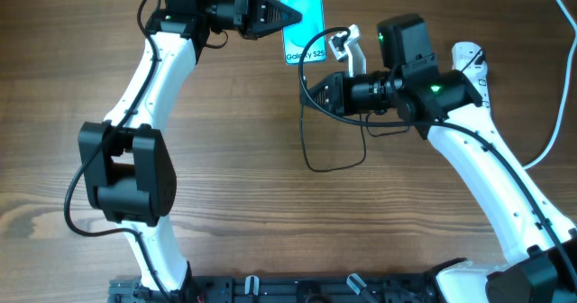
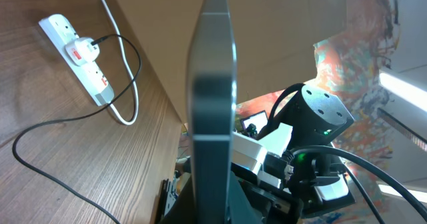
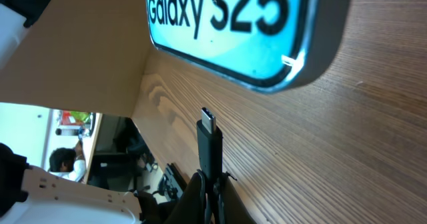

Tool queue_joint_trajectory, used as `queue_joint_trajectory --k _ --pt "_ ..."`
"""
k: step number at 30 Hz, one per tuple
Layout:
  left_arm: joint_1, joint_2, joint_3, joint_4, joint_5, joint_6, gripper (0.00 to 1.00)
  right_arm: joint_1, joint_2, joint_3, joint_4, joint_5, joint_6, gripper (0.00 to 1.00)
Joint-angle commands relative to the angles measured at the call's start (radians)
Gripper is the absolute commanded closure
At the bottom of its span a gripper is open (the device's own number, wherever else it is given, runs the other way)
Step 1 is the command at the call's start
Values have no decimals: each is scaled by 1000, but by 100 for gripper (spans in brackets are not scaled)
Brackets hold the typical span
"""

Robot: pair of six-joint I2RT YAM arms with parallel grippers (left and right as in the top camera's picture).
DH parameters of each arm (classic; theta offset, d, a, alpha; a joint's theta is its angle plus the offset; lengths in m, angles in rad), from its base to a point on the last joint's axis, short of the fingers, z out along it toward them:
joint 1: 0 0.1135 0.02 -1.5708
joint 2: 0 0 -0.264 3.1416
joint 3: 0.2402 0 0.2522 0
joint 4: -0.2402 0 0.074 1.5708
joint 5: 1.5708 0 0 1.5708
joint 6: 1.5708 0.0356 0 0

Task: Plug charger to phone and switch on socket
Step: 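Raise the phone upright with the left gripper and bring the plug beneath it, then push the USB-C plug up into the phone's bottom port with the right gripper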

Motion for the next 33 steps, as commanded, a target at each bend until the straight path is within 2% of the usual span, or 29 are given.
queue_joint_trajectory --k 1,9,33 --pt "-2 -36 12 4 34 28 96 -5 -3 24 -8 -19 -29 95" --pt "-3 -36 12 4 34 28 96 -5 -3 126 -151 87 -100 96" --pt "-32 -36 12 -8 34 28 96 -32 -2 127 -161 117 -126 96"
